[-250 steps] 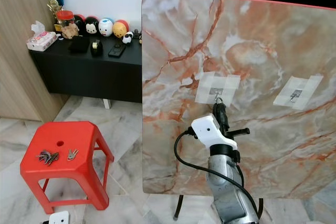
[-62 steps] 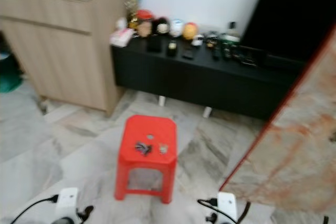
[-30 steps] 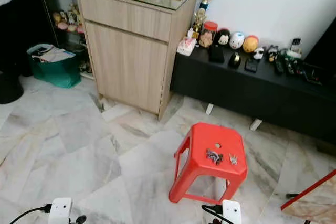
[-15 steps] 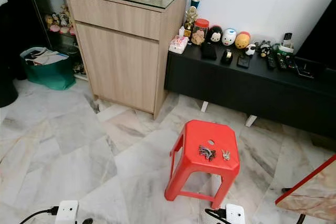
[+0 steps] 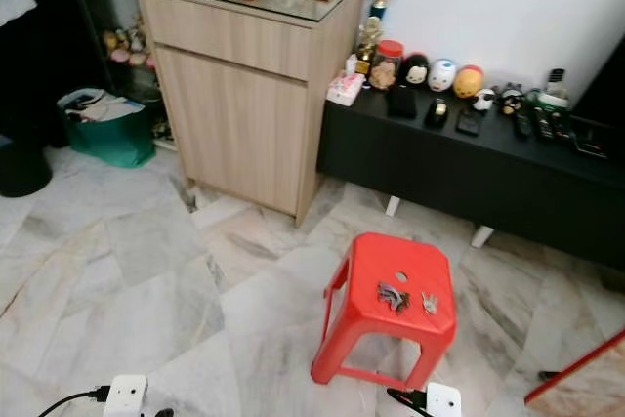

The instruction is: Hang keys on a hook

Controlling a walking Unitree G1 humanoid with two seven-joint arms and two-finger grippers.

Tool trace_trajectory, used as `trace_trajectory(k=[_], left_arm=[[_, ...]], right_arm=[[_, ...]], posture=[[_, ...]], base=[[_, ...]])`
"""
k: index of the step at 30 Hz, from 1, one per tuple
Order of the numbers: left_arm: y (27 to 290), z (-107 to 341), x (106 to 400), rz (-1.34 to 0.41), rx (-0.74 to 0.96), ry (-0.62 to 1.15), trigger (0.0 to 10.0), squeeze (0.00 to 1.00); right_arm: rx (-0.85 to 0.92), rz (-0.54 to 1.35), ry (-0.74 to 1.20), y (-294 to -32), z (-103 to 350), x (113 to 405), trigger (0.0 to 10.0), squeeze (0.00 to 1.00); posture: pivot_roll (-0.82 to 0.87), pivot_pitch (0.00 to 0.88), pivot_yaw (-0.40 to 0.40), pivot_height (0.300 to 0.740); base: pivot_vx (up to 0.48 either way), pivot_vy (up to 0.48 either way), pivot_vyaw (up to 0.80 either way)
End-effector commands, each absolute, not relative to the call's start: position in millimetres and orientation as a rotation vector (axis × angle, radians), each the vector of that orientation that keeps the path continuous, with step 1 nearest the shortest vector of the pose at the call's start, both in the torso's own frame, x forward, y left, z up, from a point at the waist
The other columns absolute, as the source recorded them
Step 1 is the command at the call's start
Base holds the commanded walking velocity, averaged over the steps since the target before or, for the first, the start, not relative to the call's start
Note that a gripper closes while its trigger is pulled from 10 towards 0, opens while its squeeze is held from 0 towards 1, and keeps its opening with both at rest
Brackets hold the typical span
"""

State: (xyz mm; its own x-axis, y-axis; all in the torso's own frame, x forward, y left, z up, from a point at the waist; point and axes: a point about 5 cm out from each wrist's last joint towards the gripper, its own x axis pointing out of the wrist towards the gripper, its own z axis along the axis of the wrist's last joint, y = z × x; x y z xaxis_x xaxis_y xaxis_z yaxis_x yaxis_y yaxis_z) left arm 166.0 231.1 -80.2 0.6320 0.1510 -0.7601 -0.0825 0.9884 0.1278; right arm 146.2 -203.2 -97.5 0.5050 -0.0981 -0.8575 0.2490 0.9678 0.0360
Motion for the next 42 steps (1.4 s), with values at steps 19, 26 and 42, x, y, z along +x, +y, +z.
trace_trajectory(k=[19,26,42], left_arm=[[228.9,-81.7,164.2,0.127,0.072,0.886,10.0,0.0],[229.1,-81.1,165.3,0.131,0.069,0.882,10.0,0.0],[229.7,-80.1,167.0,0.138,0.064,0.872,10.0,0.0]], right_arm=[[0.169,-0.25,0.998,-208.3,-96.0,147.4,10.0,0.0],[0.18,-0.258,0.987,-208.2,-95.4,148.7,10.0,0.0],[0.192,-0.262,0.971,-207.6,-94.5,150.8,10.0,0.0]], posture=[[0.13,0.0,-0.146,0.74],[0.13,0.0,-0.148,0.74],[0.13,0.0,-0.15,0.74]], base=[[0.301,0.0,-0.18],[0.305,0.0,0.0],[0.093,0.0,0.0]])
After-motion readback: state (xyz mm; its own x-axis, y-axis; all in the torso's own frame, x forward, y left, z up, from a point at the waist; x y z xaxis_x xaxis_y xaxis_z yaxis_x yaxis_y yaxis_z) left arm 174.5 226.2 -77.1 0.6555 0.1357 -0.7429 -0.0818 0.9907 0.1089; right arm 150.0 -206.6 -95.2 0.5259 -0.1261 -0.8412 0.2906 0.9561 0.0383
